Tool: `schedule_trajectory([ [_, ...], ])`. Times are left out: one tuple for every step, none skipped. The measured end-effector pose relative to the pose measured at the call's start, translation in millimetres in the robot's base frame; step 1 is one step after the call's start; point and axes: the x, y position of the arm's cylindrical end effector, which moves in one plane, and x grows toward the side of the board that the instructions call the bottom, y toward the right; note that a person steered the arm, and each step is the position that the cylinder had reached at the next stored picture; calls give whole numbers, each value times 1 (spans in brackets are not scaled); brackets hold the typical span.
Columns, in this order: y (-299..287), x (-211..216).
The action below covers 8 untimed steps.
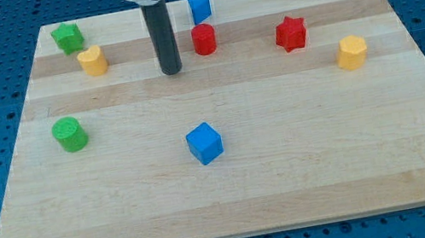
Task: Push the red circle towards the top right corner of the board
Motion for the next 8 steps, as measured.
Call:
schedule_trajectory([
  [15,-18],
  [80,-44],
  [160,-76],
  [185,-93],
  [149,-83],
  [122,-92],
  [137,-117],
  [189,-130],
])
